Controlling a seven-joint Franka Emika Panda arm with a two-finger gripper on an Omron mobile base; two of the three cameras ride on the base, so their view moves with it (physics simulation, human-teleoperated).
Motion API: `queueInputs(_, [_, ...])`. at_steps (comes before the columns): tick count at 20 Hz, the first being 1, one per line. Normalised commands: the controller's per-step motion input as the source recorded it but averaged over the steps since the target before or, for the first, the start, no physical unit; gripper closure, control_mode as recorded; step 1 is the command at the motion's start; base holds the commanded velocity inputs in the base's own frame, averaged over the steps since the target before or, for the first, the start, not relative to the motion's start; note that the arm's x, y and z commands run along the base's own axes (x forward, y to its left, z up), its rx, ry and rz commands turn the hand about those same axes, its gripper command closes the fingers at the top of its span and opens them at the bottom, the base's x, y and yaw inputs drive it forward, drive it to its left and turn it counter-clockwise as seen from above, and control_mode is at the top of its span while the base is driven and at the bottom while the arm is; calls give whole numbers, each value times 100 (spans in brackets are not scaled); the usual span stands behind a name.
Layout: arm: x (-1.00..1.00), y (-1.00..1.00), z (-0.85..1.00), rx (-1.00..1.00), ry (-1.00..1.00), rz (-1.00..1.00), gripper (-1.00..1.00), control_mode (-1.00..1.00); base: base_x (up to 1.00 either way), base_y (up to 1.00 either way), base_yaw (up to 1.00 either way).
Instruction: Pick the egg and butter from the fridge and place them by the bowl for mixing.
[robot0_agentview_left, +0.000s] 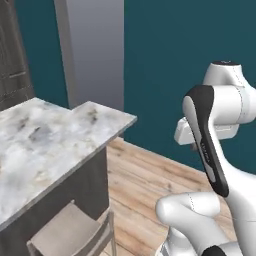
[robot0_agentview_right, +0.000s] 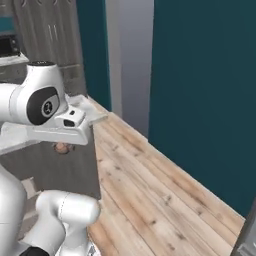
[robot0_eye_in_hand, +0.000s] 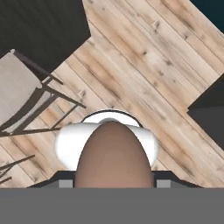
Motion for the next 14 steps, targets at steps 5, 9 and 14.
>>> queueInputs(5, [0,0,0,0,0,0,100,100,65,-39,-52])
queueInputs(9, [0,0,0,0,0,0,100,100,100,0,-18])
queueInputs(14, [0,0,0,0,0,0,100,100,75,24,-10])
